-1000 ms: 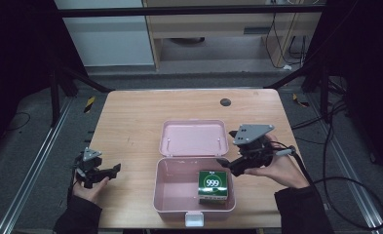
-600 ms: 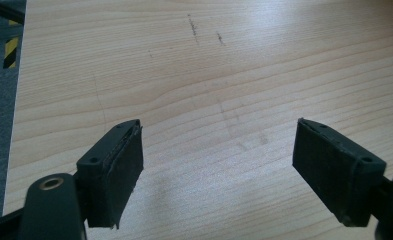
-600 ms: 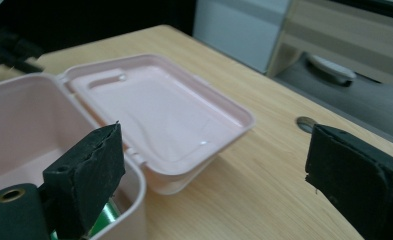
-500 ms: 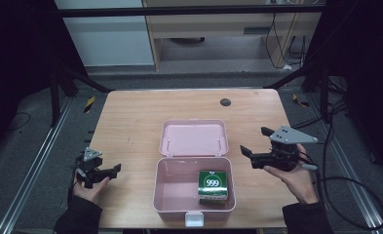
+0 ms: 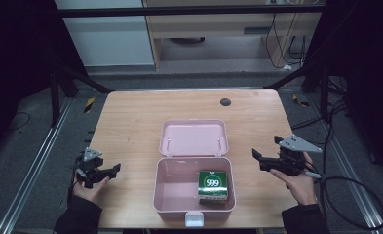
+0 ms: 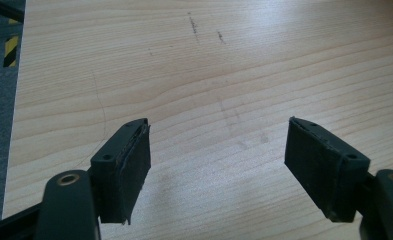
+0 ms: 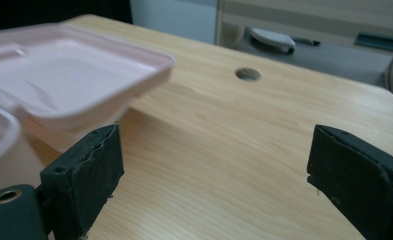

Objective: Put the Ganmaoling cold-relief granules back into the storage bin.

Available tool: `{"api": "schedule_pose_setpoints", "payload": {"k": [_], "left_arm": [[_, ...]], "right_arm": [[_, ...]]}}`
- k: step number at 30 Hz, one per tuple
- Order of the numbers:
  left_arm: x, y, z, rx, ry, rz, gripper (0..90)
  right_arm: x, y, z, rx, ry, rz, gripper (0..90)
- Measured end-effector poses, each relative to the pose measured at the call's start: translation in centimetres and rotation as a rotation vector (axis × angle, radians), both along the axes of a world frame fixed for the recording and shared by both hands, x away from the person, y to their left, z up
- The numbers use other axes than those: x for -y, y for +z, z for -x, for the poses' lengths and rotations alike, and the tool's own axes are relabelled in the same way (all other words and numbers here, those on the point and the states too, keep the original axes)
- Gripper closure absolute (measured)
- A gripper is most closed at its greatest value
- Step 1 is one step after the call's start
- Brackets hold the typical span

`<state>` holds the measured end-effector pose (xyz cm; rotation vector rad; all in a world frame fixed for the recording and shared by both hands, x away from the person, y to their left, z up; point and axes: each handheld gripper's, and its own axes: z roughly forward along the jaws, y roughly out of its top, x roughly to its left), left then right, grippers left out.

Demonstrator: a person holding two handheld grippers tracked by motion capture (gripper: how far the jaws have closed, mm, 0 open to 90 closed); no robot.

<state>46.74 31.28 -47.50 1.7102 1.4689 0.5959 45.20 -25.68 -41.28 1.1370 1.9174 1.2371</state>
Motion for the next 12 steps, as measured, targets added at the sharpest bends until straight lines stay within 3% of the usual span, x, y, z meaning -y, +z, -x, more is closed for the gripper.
{"api": "schedule_pose_setpoints", "payload": {"k": [6,12], "left_arm": [[0.0,-0.4,-0.1,-0.015,0.000,-0.017,24.8],[-0.2,-0.6,-0.2,-0.022,0.009,-0.023,22.6]], "right_arm": [[2.0,-3.2,-0.8,-0.067,-0.106,-0.012,8.1],[2.9,-4.9,-1.2,-0.127,-0.139,-0.007,7.0]]}}
